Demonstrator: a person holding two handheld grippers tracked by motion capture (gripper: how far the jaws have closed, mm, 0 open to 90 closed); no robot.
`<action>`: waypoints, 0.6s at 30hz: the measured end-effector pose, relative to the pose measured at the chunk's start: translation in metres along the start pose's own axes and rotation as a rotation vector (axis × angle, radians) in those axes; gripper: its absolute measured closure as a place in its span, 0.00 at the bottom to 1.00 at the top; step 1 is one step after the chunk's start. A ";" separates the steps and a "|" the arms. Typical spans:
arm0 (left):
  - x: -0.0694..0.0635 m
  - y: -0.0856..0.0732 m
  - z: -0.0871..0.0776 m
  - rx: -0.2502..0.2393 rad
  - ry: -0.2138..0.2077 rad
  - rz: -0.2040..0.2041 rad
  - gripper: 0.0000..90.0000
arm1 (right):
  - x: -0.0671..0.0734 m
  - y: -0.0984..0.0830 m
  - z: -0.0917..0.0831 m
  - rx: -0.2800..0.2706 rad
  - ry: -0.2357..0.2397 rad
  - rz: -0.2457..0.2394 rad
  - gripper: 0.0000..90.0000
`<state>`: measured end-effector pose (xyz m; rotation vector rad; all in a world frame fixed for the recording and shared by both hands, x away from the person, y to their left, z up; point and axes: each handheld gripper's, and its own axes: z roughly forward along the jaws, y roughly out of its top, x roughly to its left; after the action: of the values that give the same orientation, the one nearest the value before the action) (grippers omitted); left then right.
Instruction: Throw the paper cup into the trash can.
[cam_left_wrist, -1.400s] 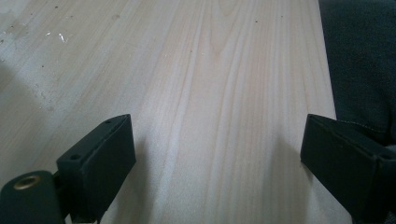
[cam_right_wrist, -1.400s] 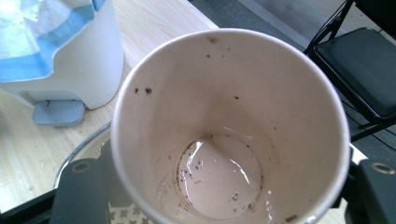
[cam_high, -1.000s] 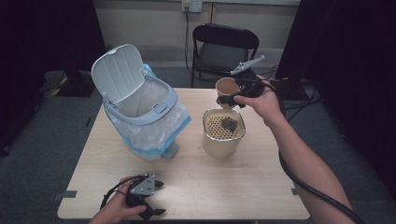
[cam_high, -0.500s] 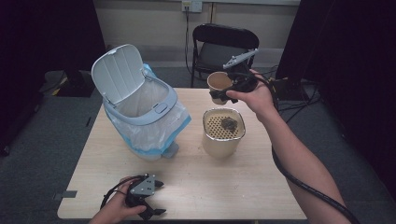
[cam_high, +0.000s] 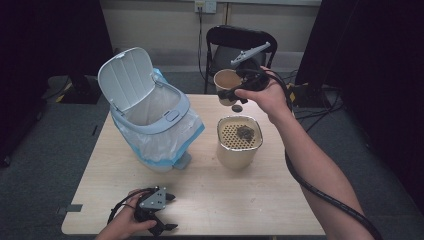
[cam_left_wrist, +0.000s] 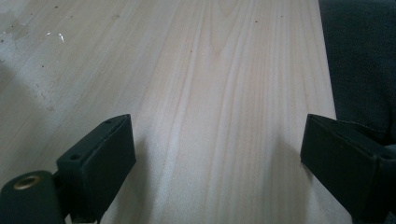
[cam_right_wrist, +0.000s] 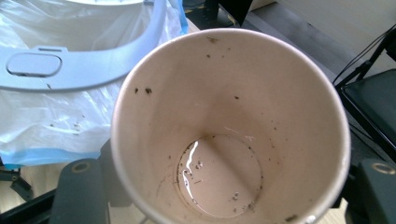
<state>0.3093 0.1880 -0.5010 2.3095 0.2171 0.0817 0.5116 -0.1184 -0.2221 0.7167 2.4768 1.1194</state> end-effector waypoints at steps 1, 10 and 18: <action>0.000 0.000 0.000 0.000 0.000 0.000 0.11 | 0.001 0.003 0.001 0.002 0.001 -0.006 0.31; 0.000 0.000 0.000 0.003 -0.006 -0.006 0.10 | 0.012 0.023 0.007 -0.005 0.023 -0.033 0.31; 0.000 0.000 0.000 0.004 -0.009 -0.006 0.10 | 0.019 0.035 0.013 -0.023 0.042 -0.037 0.31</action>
<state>0.3088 0.1876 -0.5011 2.3125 0.2204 0.0677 0.5128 -0.0799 -0.2053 0.6445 2.4968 1.1589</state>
